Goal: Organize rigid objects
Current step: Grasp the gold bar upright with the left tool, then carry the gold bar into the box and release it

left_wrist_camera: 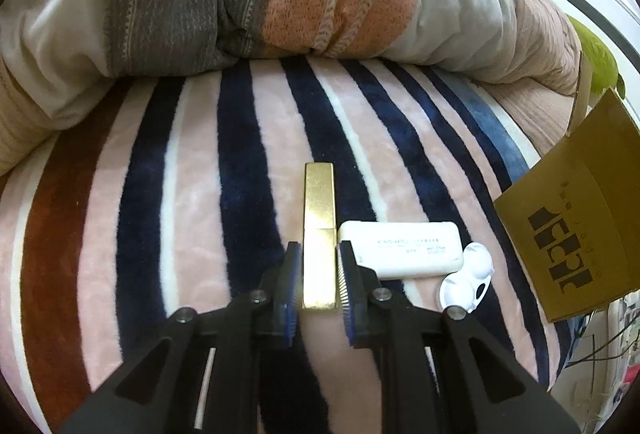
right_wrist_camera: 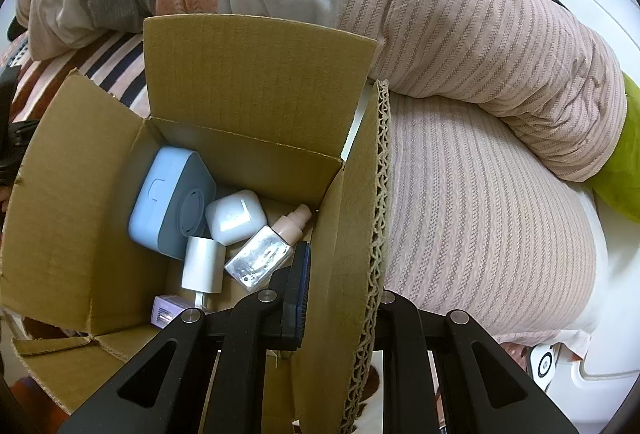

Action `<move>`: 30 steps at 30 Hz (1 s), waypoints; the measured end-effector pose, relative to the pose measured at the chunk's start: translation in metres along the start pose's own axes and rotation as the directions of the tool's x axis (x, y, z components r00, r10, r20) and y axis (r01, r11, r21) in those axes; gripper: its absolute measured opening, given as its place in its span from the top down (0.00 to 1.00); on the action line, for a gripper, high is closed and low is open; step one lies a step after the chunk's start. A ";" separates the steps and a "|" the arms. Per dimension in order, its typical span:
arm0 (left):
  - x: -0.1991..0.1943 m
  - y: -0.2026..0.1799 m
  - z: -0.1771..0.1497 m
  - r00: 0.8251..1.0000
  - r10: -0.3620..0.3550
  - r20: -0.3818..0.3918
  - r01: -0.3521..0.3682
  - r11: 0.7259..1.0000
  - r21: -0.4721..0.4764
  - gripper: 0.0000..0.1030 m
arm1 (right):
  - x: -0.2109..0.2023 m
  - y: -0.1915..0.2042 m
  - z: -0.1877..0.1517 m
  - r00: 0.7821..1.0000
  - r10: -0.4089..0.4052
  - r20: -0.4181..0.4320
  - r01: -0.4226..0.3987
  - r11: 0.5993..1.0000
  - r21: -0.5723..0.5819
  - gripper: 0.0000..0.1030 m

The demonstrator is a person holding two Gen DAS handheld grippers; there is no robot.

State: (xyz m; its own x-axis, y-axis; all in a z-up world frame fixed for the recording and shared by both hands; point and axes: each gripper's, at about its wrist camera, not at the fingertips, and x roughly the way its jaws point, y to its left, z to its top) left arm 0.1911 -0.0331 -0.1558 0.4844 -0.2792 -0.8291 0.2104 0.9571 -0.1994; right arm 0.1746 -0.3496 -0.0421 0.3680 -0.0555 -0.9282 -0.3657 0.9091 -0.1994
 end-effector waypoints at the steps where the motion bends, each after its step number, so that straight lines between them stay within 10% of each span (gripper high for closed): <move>1: 0.001 0.000 0.001 1.000 0.013 0.002 -0.013 1.000 0.000 0.82 | 0.000 0.000 0.000 1.000 0.000 0.000 0.000 1.000 0.000 0.88; 16: -0.026 -0.022 0.004 0.989 0.107 0.100 -0.115 0.991 0.074 0.85 | -0.001 0.002 0.000 1.000 0.000 -0.001 0.000 1.000 -0.006 0.88; 24: -0.113 -0.104 0.019 0.968 -0.041 0.249 -0.023 0.968 0.249 0.85 | 0.000 0.002 0.000 1.000 0.000 -0.001 0.000 1.000 -0.006 0.88; 30: -0.132 -0.183 0.030 0.959 -0.192 0.206 0.105 0.922 0.372 0.85 | -0.001 0.003 0.000 1.000 0.002 0.001 -0.002 1.000 -0.007 0.88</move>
State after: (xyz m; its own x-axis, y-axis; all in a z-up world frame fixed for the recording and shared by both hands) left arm 0.1140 -0.1741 0.0056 0.5994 -0.4681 -0.6494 0.5611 0.8243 -0.0763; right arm 0.1735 -0.3466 -0.0421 0.3682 -0.0531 -0.9282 -0.3723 0.9064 -0.1996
